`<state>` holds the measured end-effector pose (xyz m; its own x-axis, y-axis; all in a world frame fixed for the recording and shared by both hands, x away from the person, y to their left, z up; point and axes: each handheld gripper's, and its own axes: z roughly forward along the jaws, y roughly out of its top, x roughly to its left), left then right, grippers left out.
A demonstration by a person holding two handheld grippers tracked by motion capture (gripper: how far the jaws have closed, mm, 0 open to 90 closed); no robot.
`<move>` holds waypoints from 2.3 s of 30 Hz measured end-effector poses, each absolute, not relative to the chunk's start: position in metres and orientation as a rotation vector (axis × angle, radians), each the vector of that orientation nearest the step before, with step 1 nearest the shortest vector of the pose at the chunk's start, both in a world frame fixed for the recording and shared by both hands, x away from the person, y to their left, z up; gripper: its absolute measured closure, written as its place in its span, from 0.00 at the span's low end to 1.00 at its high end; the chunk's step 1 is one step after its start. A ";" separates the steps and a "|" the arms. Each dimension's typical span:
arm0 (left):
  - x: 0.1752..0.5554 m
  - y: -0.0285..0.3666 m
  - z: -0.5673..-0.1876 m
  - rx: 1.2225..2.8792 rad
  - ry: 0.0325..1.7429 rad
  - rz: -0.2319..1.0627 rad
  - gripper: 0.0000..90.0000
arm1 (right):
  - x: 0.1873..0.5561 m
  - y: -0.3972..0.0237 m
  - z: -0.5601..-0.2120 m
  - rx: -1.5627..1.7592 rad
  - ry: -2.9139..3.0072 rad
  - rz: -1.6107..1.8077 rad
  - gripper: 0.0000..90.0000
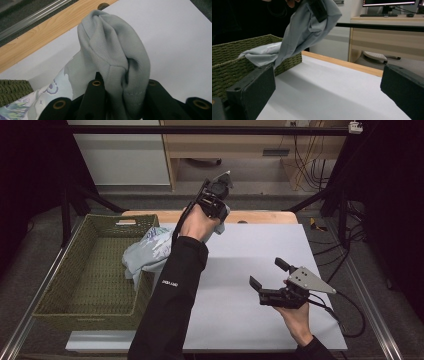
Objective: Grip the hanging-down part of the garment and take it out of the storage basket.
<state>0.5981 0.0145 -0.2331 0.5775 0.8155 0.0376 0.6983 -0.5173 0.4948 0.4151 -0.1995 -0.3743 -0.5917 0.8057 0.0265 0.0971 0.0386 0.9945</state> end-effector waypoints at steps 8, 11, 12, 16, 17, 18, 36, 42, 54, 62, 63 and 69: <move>0.597 0.017 -0.231 2.381 1.210 0.370 0.87 | 0.425 -0.179 -0.366 0.891 1.780 1.632 0.00; 0.597 0.018 -0.228 2.379 1.209 0.376 0.87 | 0.433 -0.168 -0.364 0.884 1.790 1.642 0.00; 0.597 0.018 -0.228 2.379 1.209 0.376 0.87 | 0.433 -0.168 -0.364 0.884 1.790 1.642 0.00; 0.596 0.018 -0.225 2.371 1.209 0.380 0.87 | 0.444 -0.153 -0.363 0.888 1.803 1.649 0.00; 0.596 0.019 -0.224 2.382 1.203 0.382 0.87 | 0.446 -0.150 -0.364 0.886 1.806 1.658 0.00; 0.596 0.021 -0.223 2.373 1.205 0.383 0.87 | 0.448 -0.147 -0.364 0.878 1.814 1.666 0.00; 0.593 0.025 -0.216 2.372 1.197 0.390 0.87 | 0.479 -0.096 -0.378 0.857 1.874 1.688 0.01; 0.593 0.024 -0.216 2.378 1.195 0.395 0.87 | 0.485 -0.082 -0.381 0.851 1.879 1.681 0.01; 0.594 0.025 -0.216 2.382 1.194 0.403 0.87 | 0.509 -0.054 -0.388 0.896 1.857 1.643 0.01; 0.593 0.027 -0.214 2.392 1.189 0.408 0.87 | 0.520 -0.039 -0.399 0.913 1.901 1.659 0.04; 0.593 0.027 -0.213 2.389 1.190 0.407 0.87 | 0.523 -0.033 -0.401 0.906 1.899 1.659 0.06; 0.593 0.028 -0.212 2.389 1.188 0.410 0.87 | 0.528 -0.022 -0.405 0.936 1.916 1.681 0.15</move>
